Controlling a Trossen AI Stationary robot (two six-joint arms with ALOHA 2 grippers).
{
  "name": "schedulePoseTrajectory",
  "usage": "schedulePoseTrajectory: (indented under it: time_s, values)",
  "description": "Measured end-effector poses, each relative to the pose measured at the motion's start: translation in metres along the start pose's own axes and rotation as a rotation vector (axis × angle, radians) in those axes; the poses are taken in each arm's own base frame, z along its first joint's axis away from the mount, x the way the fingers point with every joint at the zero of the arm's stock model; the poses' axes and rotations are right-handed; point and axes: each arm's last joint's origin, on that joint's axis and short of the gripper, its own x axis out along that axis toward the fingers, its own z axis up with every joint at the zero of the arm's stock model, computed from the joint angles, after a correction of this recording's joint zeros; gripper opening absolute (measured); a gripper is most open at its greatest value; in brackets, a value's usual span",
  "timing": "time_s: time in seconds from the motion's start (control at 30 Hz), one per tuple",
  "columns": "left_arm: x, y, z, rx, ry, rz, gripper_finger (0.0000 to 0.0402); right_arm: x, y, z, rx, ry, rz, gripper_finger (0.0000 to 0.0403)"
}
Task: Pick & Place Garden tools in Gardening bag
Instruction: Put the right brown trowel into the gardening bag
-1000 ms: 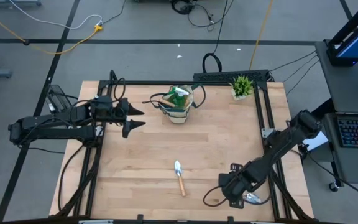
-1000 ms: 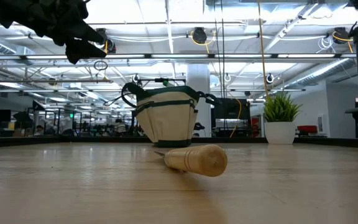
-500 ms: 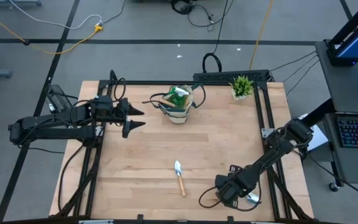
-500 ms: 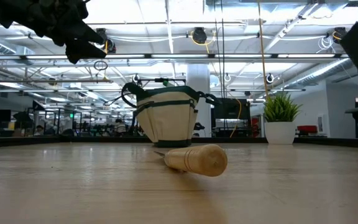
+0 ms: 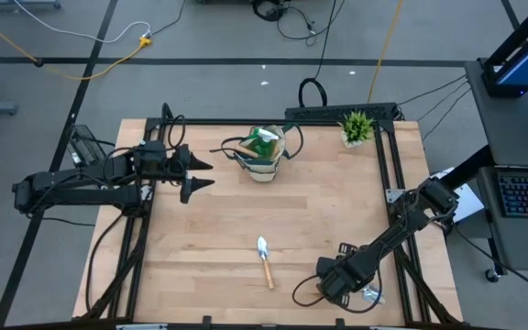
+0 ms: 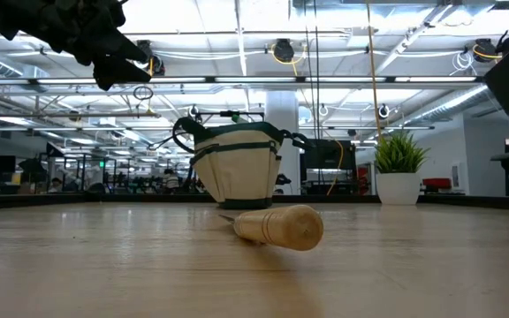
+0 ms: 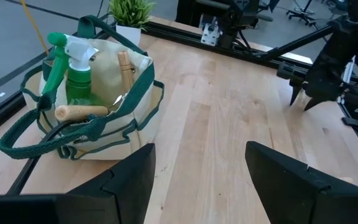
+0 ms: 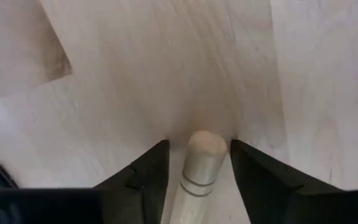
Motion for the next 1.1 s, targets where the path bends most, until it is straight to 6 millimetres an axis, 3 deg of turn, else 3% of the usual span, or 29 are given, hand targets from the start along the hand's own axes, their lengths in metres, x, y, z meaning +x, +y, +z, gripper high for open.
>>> schedulePoseTrajectory:
  time_s: [0.4,0.8,1.1]
  values:
    - [0.0,0.0,0.0,0.0,0.0,0.001,0.0257,0.0,-0.003,0.0,-0.014,-0.01,-0.041,0.0063]
    - [0.0,0.0,0.0,0.0,-0.001,0.001,0.0257,-0.005,-0.02,0.017,-0.046,-0.003,-0.074,0.0063]
    - [0.0,0.0,0.0,-0.031,0.0,-0.005,0.0257,-0.044,-0.056,0.053,-0.047,-0.212,-0.094,0.0063]
